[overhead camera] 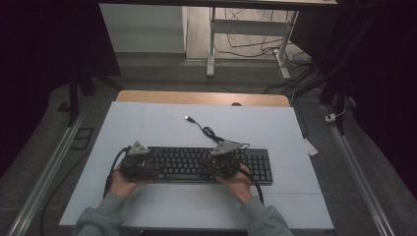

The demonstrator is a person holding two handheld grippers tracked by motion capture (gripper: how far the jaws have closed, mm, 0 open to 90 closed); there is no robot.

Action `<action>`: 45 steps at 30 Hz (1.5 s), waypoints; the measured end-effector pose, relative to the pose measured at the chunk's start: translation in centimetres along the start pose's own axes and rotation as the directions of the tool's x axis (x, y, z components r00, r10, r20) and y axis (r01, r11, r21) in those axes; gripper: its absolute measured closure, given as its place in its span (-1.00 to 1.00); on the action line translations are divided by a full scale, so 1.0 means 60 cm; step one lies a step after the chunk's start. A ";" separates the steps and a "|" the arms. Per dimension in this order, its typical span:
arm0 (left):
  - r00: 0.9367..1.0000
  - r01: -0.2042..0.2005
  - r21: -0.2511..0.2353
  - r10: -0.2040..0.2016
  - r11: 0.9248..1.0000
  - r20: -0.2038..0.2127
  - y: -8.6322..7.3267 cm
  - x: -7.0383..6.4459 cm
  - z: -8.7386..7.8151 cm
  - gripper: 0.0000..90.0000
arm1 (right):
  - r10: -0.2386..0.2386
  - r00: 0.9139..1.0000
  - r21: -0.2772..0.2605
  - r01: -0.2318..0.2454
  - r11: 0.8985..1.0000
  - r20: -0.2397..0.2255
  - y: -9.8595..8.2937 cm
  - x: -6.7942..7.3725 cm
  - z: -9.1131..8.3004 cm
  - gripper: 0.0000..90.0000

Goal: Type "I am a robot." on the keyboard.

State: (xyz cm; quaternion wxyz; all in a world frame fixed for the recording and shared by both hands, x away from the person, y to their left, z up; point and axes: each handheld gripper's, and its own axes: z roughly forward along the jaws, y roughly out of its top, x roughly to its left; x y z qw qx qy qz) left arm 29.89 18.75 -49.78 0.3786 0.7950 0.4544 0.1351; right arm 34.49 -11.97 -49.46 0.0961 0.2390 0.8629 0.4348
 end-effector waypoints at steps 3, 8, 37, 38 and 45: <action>1.000 0.003 -0.001 -0.003 1.000 0.001 0.000 0.001 0.000 -0.37 | 0.012 1.000 -0.012 -0.012 1.000 0.021 -0.011 -0.011 -0.019 0.75; 1.000 0.000 -0.004 0.000 1.000 -0.001 -0.001 0.002 0.000 -0.37 | 0.029 0.998 -0.031 -0.027 0.999 0.055 -0.026 -0.025 -0.040 0.48; 0.997 -0.046 -0.027 0.047 0.999 0.054 0.001 -0.011 0.002 0.31 | 0.029 0.993 -0.071 -0.021 0.997 0.113 -0.081 -0.047 -0.111 0.16; 0.997 -0.051 -0.027 0.053 0.998 0.056 0.001 -0.013 0.002 0.39 | 0.030 0.993 -0.072 -0.022 0.997 0.112 -0.080 -0.047 -0.111 0.16; 0.990 -0.094 -0.011 0.095 0.995 0.105 0.005 -0.030 0.007 0.87 | 0.031 0.993 -0.069 -0.024 0.997 0.110 -0.081 -0.047 -0.108 0.14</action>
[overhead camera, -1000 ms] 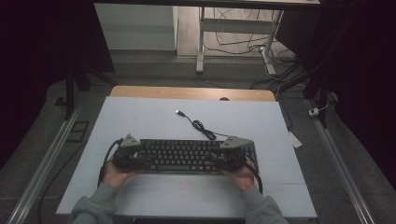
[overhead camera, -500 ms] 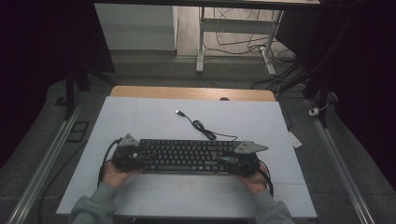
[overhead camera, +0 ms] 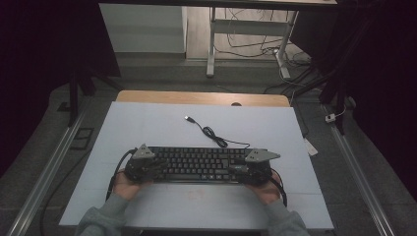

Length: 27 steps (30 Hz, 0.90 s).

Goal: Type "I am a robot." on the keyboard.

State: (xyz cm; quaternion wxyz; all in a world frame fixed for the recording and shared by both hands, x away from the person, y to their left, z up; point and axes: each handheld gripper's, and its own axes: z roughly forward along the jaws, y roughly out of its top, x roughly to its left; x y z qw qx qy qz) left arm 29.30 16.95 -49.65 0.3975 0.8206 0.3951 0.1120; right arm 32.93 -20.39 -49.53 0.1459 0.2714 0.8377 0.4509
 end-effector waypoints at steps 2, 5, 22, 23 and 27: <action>1.000 -0.018 0.011 0.018 1.000 0.014 0.002 -0.006 0.003 0.97 | -0.002 1.000 0.000 0.002 1.000 -0.002 0.000 0.001 0.001 0.14; 0.999 -0.036 0.023 0.035 0.999 0.033 0.004 -0.015 0.009 0.97 | -0.003 1.000 0.004 0.003 1.000 -0.001 0.000 0.002 0.003 0.13; 0.994 -0.104 0.117 0.099 0.988 0.049 0.006 -0.052 0.062 0.97 | -0.008 1.000 0.021 0.008 1.000 0.001 -0.001 0.005 0.007 0.13; 0.994 -0.107 0.121 0.102 0.987 0.047 0.006 -0.053 0.063 0.97 | -0.008 1.000 0.022 0.007 1.000 0.001 -0.001 0.005 0.007 0.13; 0.994 -0.107 0.126 0.103 0.986 0.040 0.005 -0.053 0.067 0.97 | -0.011 1.000 0.031 0.010 0.999 0.002 -0.002 0.005 0.008 0.12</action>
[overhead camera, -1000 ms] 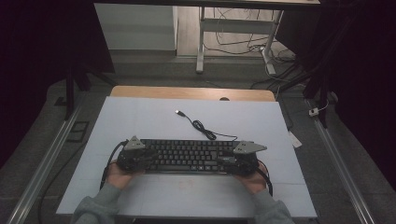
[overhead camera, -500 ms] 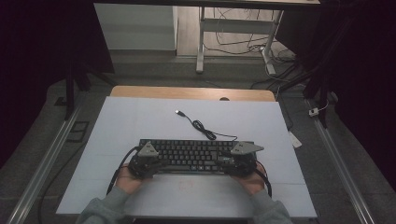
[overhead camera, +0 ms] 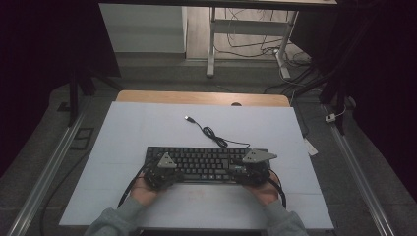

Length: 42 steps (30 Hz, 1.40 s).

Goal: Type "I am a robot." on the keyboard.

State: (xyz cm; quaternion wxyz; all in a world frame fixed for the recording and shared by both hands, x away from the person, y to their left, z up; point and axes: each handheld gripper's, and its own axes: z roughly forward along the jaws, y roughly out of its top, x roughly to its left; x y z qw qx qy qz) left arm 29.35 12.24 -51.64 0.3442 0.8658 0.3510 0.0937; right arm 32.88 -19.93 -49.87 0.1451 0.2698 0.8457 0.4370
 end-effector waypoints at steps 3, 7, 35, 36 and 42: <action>1.000 -0.002 0.003 0.002 1.000 -0.002 -0.001 0.002 0.001 0.97 | 0.000 1.000 0.004 0.000 1.000 -0.002 -0.001 0.000 0.001 0.12; 1.000 0.001 0.003 -0.001 1.000 -0.004 -0.001 0.003 0.002 0.97 | 0.002 1.000 0.003 -0.002 1.000 0.003 -0.001 0.000 0.001 0.12; 0.998 0.050 -0.163 -0.053 0.985 -0.019 -0.003 0.021 -0.054 0.20 | 0.000 1.000 -0.004 0.000 1.000 0.004 -0.001 -0.001 -0.003 0.12; 0.998 0.057 -0.167 -0.061 0.984 -0.022 -0.003 0.022 -0.055 0.13 | 0.000 1.000 -0.004 0.000 1.000 0.004 -0.001 -0.001 -0.003 0.12; 0.995 0.090 -0.163 -0.096 0.983 -0.031 -0.006 0.032 -0.061 -0.06 | 0.006 1.000 -0.008 -0.006 1.000 0.006 -0.001 -0.003 -0.004 0.12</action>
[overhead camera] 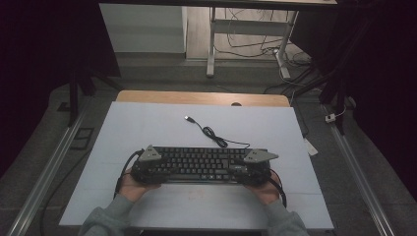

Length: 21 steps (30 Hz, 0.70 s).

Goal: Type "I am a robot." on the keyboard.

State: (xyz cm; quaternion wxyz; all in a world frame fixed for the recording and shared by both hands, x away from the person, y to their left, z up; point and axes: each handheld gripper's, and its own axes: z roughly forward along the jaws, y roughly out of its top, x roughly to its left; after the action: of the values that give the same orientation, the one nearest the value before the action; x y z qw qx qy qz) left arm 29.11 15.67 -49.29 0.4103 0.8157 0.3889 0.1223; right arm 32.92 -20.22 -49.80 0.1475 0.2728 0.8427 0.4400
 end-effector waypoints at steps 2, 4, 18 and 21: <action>1.000 0.002 0.000 -0.002 1.000 0.000 0.000 0.001 -0.001 -0.08 | -0.001 1.000 0.001 0.001 1.000 0.001 0.000 0.000 0.000 0.12; 1.000 0.002 0.000 -0.002 1.000 0.000 0.001 0.002 -0.003 -0.09 | -0.003 1.000 0.004 0.003 1.000 0.005 0.000 0.000 -0.001 0.12; 0.999 0.033 -0.013 -0.033 0.999 -0.027 -0.001 0.023 -0.014 -0.10 | -0.004 1.000 0.004 0.004 1.000 0.006 0.000 -0.001 -0.001 0.12; 0.998 0.050 -0.009 -0.050 0.999 -0.041 -0.005 0.033 -0.014 -0.06 | -0.003 1.000 0.003 0.003 1.000 0.004 0.000 -0.001 0.000 0.12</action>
State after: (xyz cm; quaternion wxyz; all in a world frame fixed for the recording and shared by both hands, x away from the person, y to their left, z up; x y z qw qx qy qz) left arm 29.82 17.70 -49.19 0.4085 0.8014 0.4169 0.1304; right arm 32.97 -20.26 -49.78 0.1495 0.2729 0.8434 0.4380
